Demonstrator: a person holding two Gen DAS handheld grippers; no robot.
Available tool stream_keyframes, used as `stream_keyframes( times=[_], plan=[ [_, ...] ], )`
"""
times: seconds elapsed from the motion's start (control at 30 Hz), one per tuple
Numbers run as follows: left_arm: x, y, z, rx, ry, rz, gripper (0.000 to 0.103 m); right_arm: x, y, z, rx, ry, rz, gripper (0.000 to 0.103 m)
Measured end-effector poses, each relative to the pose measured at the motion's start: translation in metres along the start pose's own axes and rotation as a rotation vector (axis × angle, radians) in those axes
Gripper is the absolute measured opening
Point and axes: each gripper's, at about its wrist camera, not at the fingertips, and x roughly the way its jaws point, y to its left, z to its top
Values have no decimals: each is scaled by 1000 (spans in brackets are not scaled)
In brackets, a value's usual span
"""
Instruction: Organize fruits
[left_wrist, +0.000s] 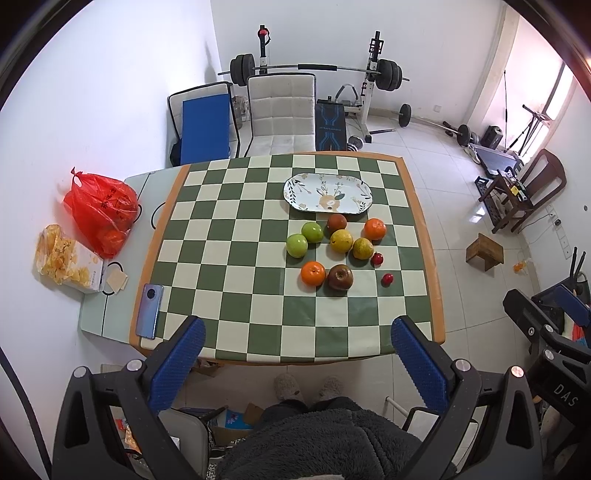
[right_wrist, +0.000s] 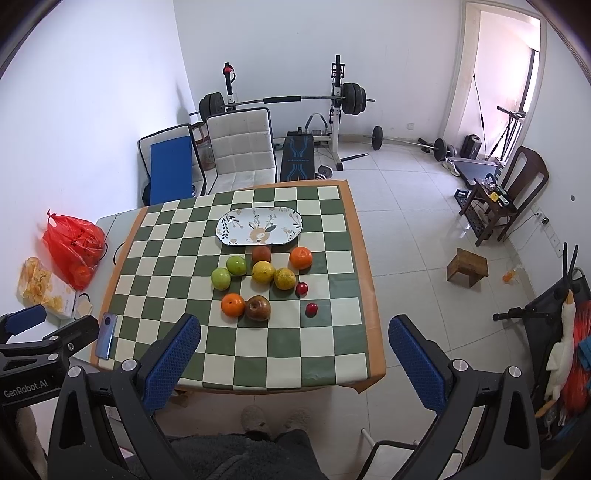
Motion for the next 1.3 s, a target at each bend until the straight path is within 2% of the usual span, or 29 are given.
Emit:
stream_keyframes(
  times=[0.93,1.13,1.23,1.3],
  plan=[
    [-4,1,6,0,-2,-1,103,-1,0,-1,4,-3,7,103],
    [17,6,33,-46,-45,78,103,11,-1,7,46,-8,29,103],
    [57,13,44,-78,-46,160,103,42,-5,13,55,13,42,103],
    [95,23,46,-100,-13,206,103,78,-4,13,62,60,69,103]
  ],
)
